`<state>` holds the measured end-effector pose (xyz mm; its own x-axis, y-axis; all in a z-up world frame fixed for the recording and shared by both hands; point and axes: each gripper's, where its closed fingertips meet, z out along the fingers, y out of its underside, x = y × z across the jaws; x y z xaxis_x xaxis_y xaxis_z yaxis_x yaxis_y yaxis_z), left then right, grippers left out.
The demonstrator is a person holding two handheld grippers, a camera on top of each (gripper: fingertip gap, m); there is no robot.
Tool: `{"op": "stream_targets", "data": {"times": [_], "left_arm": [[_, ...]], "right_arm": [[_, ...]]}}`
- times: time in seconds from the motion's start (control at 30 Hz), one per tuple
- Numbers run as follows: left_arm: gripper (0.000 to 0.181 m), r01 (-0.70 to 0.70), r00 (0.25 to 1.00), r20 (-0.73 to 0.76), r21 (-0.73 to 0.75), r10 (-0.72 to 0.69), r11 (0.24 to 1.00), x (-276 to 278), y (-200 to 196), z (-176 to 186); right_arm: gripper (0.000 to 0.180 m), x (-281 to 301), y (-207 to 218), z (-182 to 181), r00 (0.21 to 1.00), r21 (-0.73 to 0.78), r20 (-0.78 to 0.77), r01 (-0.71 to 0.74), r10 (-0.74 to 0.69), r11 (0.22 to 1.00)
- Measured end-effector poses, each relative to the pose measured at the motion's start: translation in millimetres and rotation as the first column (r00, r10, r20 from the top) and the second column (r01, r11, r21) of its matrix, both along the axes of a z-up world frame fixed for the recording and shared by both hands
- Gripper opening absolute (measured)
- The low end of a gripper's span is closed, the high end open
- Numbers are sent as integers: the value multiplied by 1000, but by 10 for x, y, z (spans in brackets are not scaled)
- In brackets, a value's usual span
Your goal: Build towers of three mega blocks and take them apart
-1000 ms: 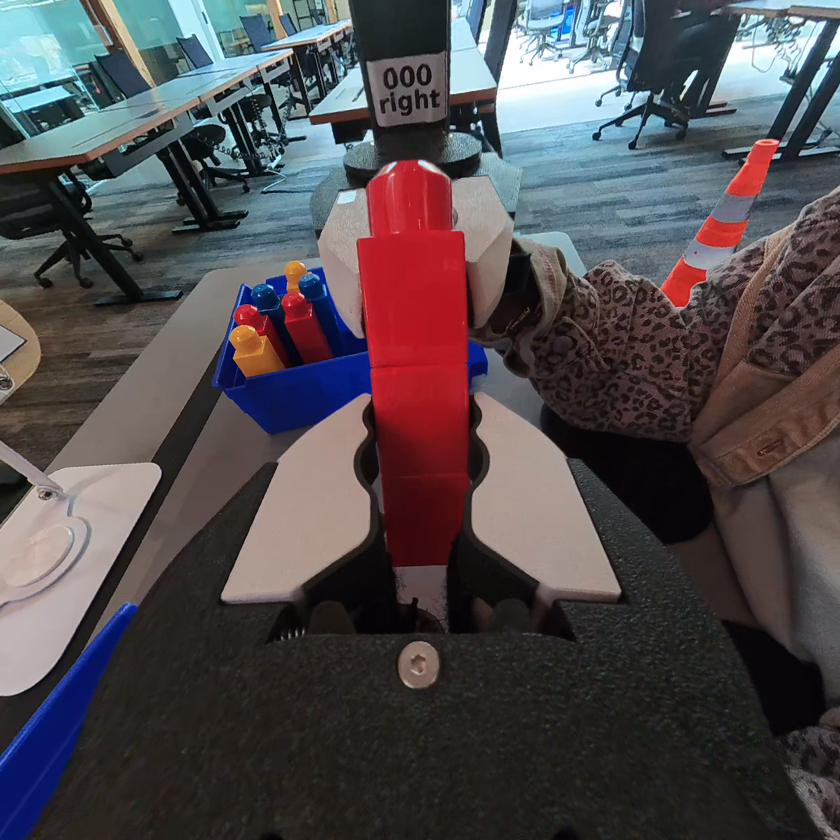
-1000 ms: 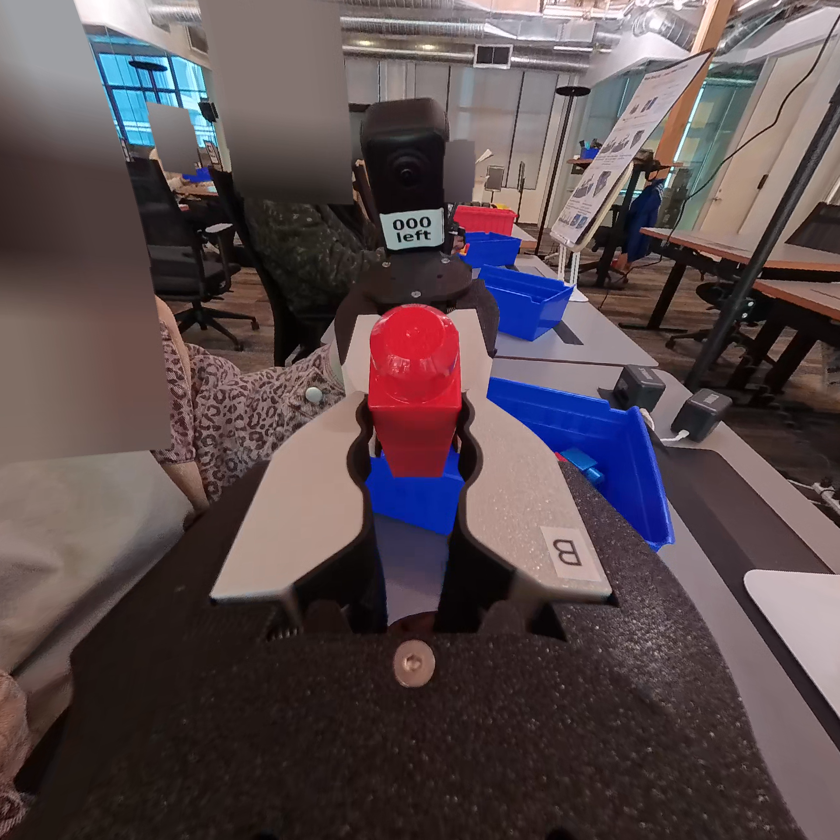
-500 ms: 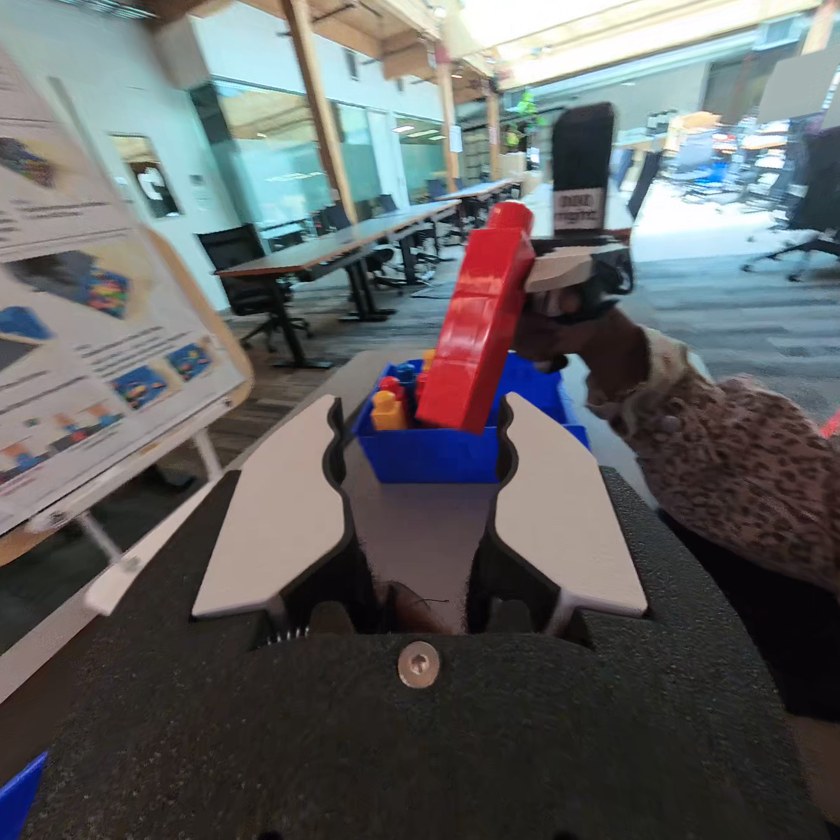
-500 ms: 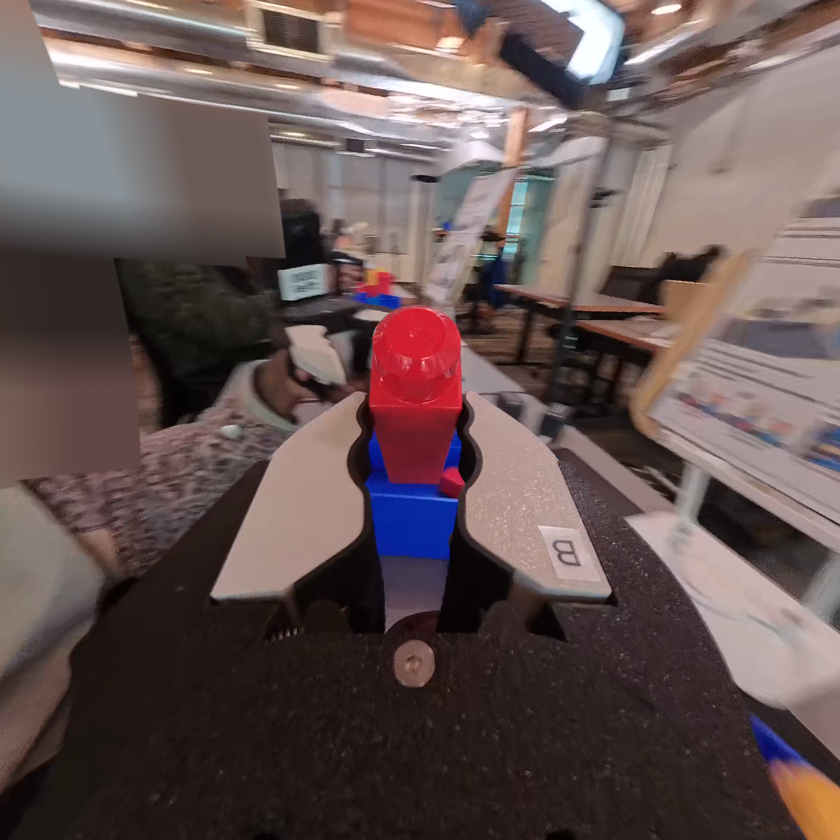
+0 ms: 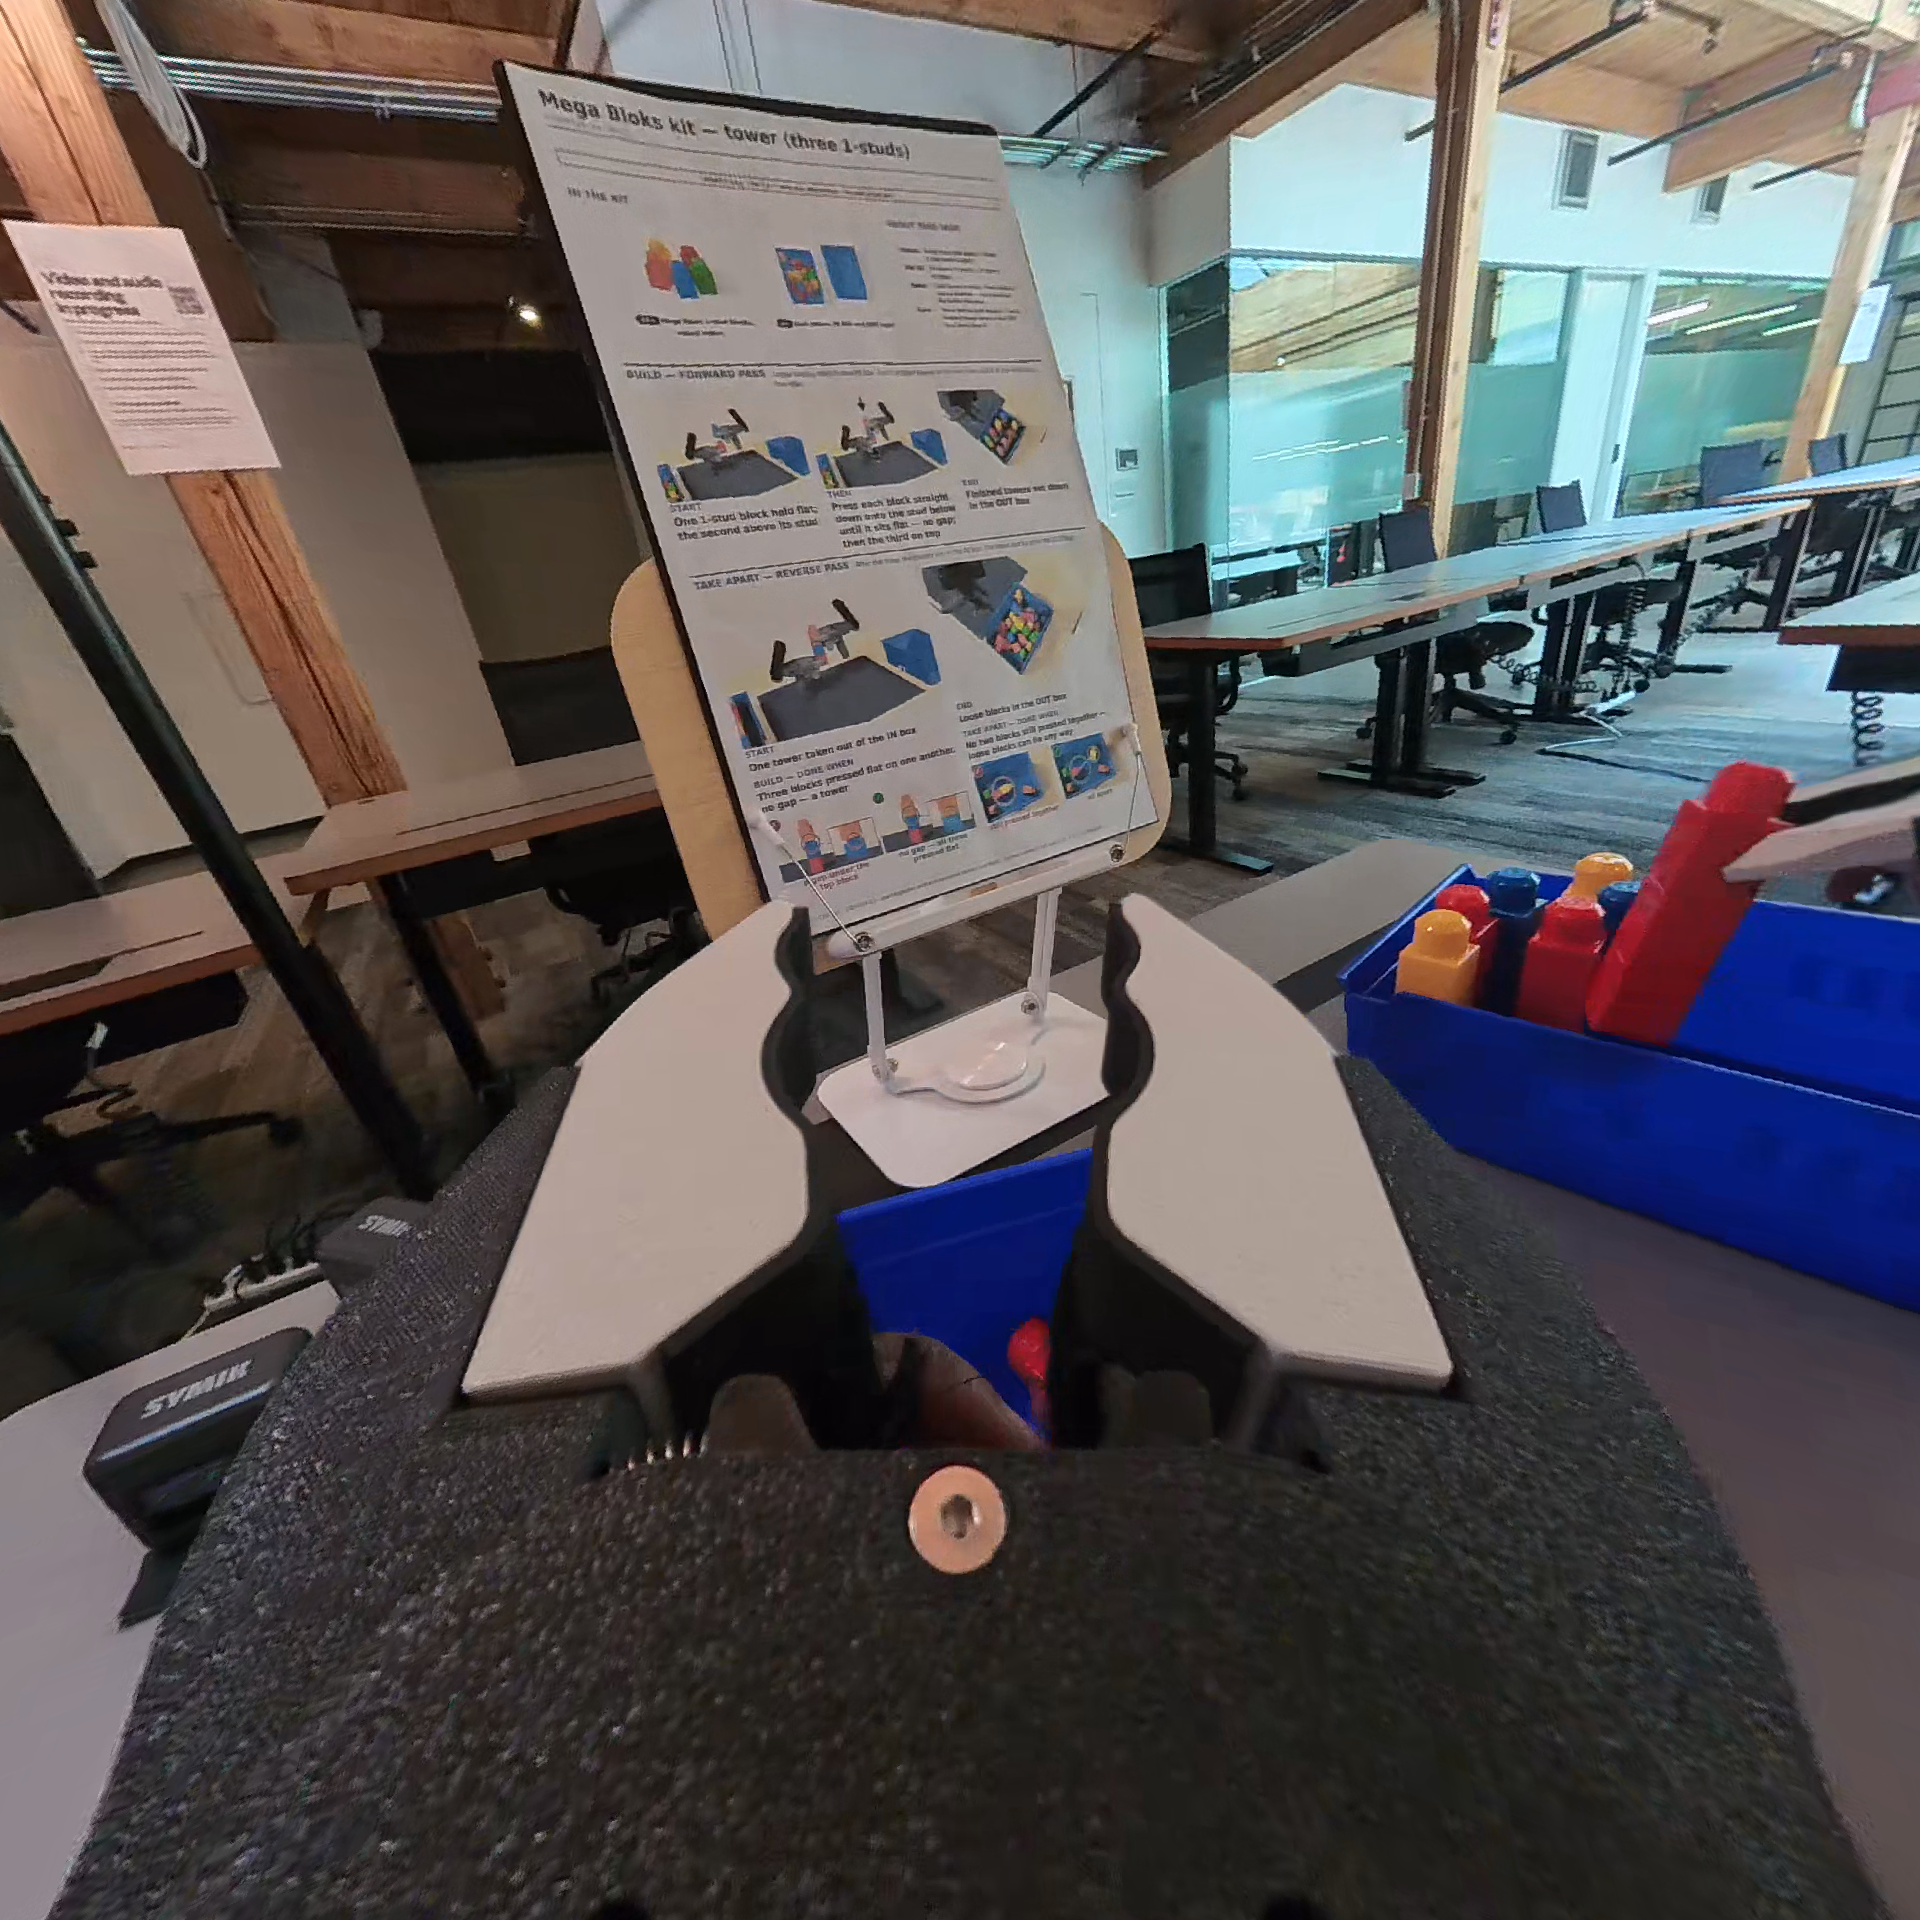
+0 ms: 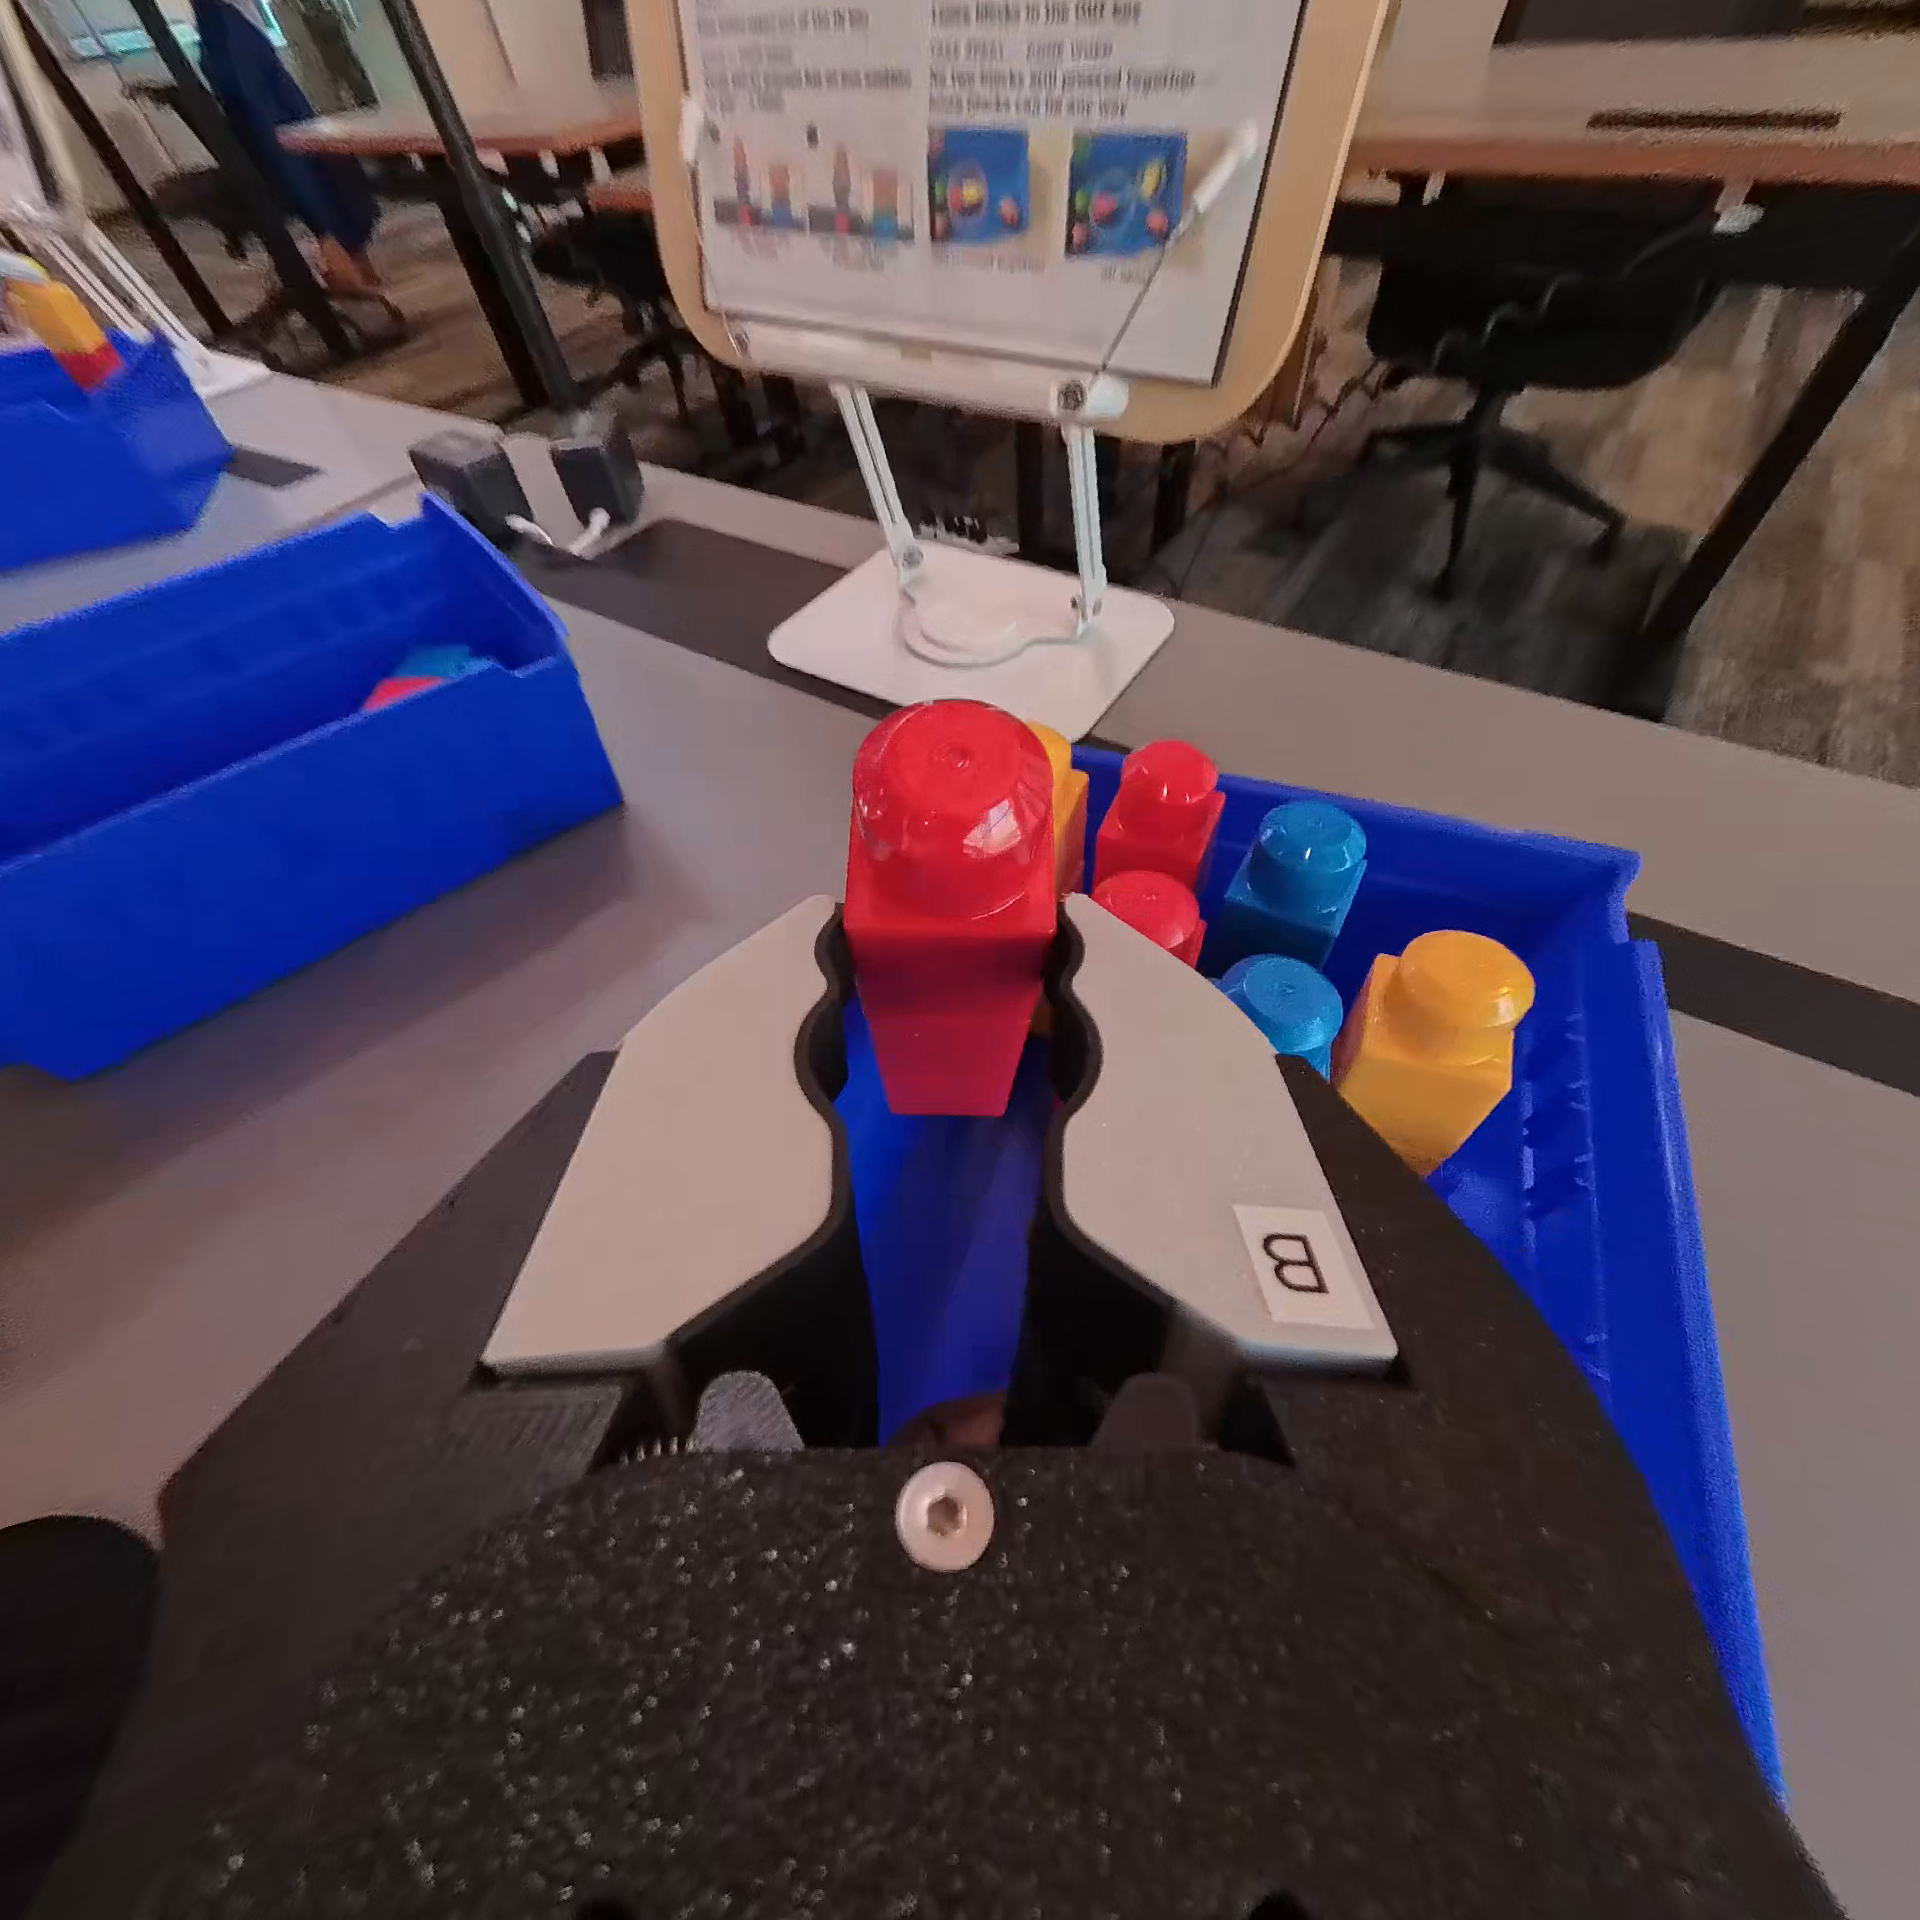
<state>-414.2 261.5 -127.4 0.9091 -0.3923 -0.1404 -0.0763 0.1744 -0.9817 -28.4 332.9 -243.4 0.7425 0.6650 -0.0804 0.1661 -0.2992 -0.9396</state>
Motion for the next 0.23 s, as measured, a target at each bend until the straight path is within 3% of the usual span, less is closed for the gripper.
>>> {"op": "stream_targets", "data": {"times": [0.03,0.23], "left_arm": [[54,1,1000,-16,-3,-1,1000,17,6,-15],[53,13,991,-134,-15,-14,1000,146,30,-112]], "right_arm": [[36,-21,58,-82,1000,-14,25,10,-10,1000],[36,-246,161,-471,985,-55,152,-76,83,996]]}}
